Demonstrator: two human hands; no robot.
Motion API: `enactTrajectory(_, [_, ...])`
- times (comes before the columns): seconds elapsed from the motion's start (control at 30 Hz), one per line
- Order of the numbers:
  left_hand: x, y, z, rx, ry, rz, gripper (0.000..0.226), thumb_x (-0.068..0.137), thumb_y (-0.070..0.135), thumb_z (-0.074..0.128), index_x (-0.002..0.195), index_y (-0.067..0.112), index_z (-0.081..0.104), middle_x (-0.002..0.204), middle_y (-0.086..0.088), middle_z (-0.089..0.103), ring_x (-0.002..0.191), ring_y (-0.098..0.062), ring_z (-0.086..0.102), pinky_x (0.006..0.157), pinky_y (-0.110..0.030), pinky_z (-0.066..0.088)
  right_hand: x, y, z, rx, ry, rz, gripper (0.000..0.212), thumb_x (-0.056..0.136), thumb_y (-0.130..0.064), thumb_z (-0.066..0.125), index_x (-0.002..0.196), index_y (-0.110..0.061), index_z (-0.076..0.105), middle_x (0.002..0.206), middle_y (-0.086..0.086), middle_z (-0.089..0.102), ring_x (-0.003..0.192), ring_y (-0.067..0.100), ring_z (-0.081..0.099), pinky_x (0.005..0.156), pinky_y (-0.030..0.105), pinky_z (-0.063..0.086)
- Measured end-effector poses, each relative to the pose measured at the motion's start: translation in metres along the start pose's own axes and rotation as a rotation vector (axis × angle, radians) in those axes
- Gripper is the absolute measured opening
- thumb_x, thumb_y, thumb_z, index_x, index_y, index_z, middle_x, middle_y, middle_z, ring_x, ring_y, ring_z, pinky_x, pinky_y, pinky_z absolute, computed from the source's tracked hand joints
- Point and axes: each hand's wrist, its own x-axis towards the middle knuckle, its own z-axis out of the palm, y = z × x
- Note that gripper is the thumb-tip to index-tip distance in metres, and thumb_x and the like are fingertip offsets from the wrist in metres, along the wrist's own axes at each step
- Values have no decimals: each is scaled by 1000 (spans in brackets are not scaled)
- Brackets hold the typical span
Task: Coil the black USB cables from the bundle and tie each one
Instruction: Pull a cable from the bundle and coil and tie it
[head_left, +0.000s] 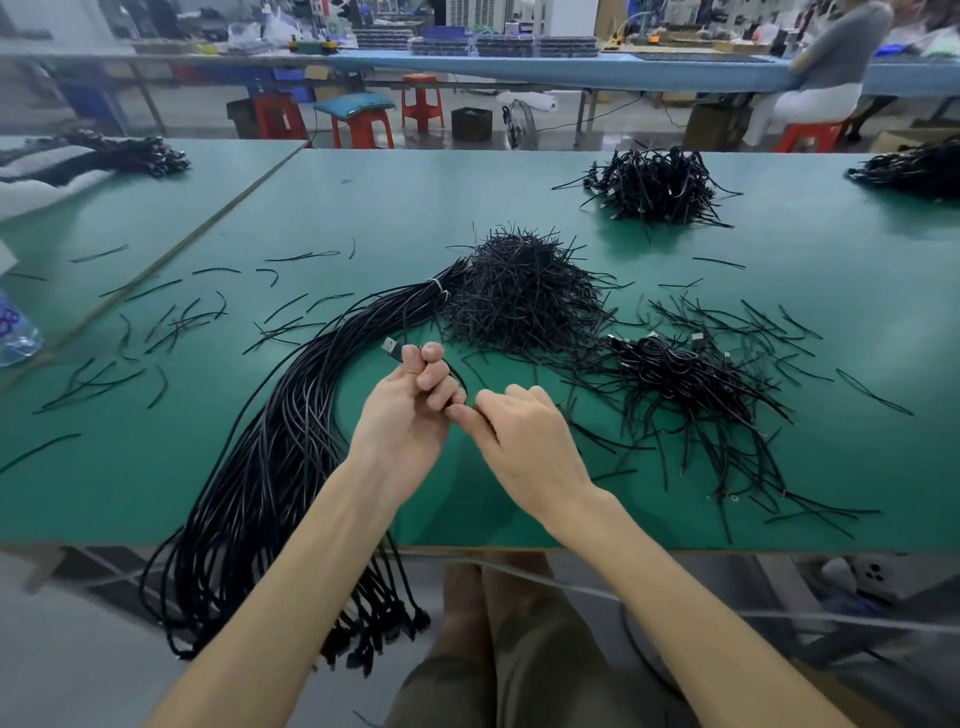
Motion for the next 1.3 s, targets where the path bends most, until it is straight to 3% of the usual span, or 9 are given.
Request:
enactTrajectory(0.1, [0,-2,-5,59,-41,35,33,107,36,39,87,14,53,61,8,41,50,-9,39,61,-23,49,1,-1,-2,67,-143,128,37,102,-47,52,96,-11,59,72,-9,43,72,18,41,84,38,42])
enactTrajectory(0.23, [-3,-4,-12,213,-191,1,27,99,35,49,94,10,59,76,0,59,69,-14,59,73,-26,56,6,-6,-4,431,-232,310,53,96,-37,66,141,-20,43,111,-4,64,96,13,59,89,31,47])
enactTrajectory(0.37, [-5,-5,-12,296,-219,-16,30,98,31,52,100,5,67,87,-6,71,74,-19,68,75,-30,60,8,-7,-1,756,-146,421,39,88,-10,75,122,-23,63,88,-18,68,74,-7,59,73,9,46])
enactTrajectory(0.5, [-8,1,-11,409,-242,3,35,102,29,51,108,0,70,100,-17,73,84,-25,71,80,-31,59,9,-3,-2,773,-119,487,22,84,-11,79,104,-20,75,63,-25,62,61,-6,54,68,18,48])
enactTrajectory(0.7, [-17,1,-6,668,-250,172,34,102,27,52,108,-1,70,104,-22,75,98,-31,72,86,-34,57,13,-9,-12,854,-94,463,40,84,-10,77,121,-24,73,95,-7,77,96,16,72,96,46,56])
enactTrajectory(0.93, [-24,3,-4,1014,-237,456,23,103,7,53,93,16,71,86,13,78,85,-5,73,81,-17,54,12,-9,-14,702,-102,338,34,84,-2,76,115,-17,71,104,-6,75,99,7,68,87,20,51])
enactTrajectory(1.07, [-27,-4,-2,991,-192,541,24,102,4,55,92,19,72,88,9,77,85,-2,71,79,-15,51,15,-7,-15,669,-79,292,36,84,2,75,117,-14,70,108,-3,73,101,6,65,86,13,46])
enactTrajectory(1.17, [-25,-3,-5,1030,-130,579,17,99,15,61,92,23,74,97,-6,68,90,1,64,78,-15,50,15,0,-17,498,-53,245,36,85,-5,77,119,-13,68,106,-2,67,96,9,58,85,16,43])
enactTrajectory(1.3, [-23,0,-13,1041,-114,467,9,90,30,67,88,28,76,76,11,76,69,3,66,68,-15,49,10,6,-19,322,-165,197,36,85,3,65,118,-10,68,105,4,65,101,22,56,92,36,45])
